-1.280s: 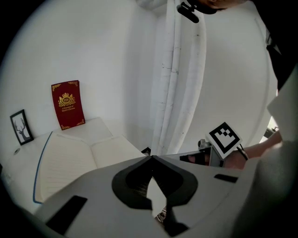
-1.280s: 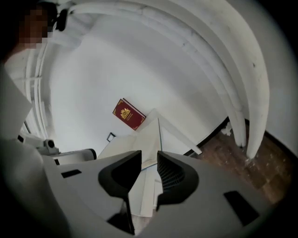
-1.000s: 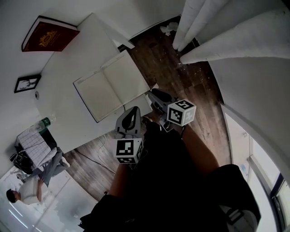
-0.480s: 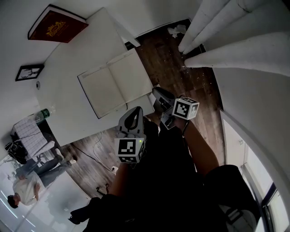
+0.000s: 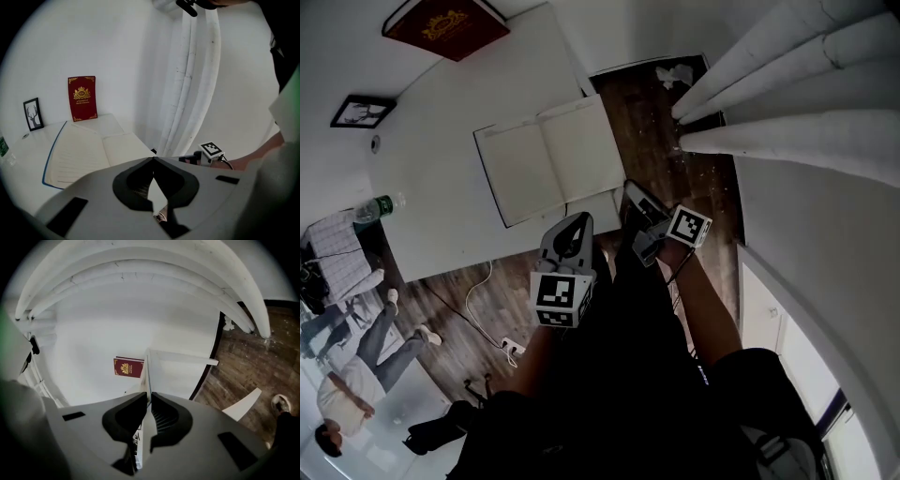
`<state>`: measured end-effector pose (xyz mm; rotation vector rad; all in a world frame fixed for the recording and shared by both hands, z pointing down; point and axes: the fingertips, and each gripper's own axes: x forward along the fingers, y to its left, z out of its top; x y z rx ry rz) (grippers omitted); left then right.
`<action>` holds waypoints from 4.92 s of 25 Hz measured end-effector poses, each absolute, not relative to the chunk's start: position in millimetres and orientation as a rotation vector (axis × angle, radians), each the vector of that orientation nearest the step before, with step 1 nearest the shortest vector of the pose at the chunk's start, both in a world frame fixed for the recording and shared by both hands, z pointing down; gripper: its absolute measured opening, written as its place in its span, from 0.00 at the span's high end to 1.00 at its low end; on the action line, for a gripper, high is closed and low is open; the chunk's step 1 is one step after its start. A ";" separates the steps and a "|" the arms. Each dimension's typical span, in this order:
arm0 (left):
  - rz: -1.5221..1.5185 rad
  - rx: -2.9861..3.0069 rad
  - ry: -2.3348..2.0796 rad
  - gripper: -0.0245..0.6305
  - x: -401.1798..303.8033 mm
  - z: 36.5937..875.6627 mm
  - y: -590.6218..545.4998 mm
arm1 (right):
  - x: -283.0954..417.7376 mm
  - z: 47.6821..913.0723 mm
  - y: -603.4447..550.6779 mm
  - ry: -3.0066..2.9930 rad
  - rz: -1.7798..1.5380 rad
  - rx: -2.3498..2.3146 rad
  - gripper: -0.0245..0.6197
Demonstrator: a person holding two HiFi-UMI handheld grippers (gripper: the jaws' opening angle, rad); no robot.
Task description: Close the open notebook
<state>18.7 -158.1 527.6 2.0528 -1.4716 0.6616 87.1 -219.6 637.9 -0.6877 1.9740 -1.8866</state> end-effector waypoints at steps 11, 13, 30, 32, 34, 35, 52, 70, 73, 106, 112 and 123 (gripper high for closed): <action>0.616 2.050 -1.468 0.96 -1.9 531.4 -146.0 | 84.6 583.7 -214.8 2.661 -1.447 -1.046 0.90; 0.603 2.057 -1.470 0.96 -4.2 530.7 -146.8 | 80.6 566.6 -213.3 2.776 -1.305 -1.062 0.90; 0.469 2.010 -1.558 0.96 -54.0 518.9 -135.7 | 15.0 489.4 -184.1 3.262 -0.646 -0.959 0.90; 0.453 2.001 -1.575 0.96 -63.9 516.5 -132.8 | 2.7 483.9 -178.2 3.294 -0.597 -0.917 0.90; 0.439 1.984 -1.592 0.96 -74.1 516.4 -129.7 | -9.9 480.1 -171.7 3.326 -0.584 -0.875 0.90; 0.430 1.972 -1.604 0.96 -78.7 516.9 -128.0 | -16.1 478.5 -169.0 3.338 -0.579 -0.848 0.90; 0.322 1.791 -1.762 0.96 -145.0 530.5 -91.4 | -94.3 483.3 -137.6 3.525 -0.418 -0.549 0.90; 0.248 1.670 -1.848 0.96 -189.4 541.8 -60.6 | -141.0 507.3 -119.6 3.685 -0.274 -0.396 0.92; 0.226 1.658 -1.850 0.96 -192.5 543.4 -57.8 | -145.4 512.7 -116.6 3.717 -0.236 -0.378 0.92; 0.163 1.645 -1.805 0.96 -228.7 560.3 -30.9 | -183.6 585.8 -97.4 3.973 -0.188 -0.239 0.92; 0.158 1.662 -1.776 0.96 -234.0 562.2 -25.8 | -186.7 605.5 -95.1 4.040 -0.218 -0.254 0.92; 0.140 1.732 -1.695 0.96 -247.6 564.3 -21.4 | -190.9 616.8 -93.8 4.161 -0.227 -0.274 0.92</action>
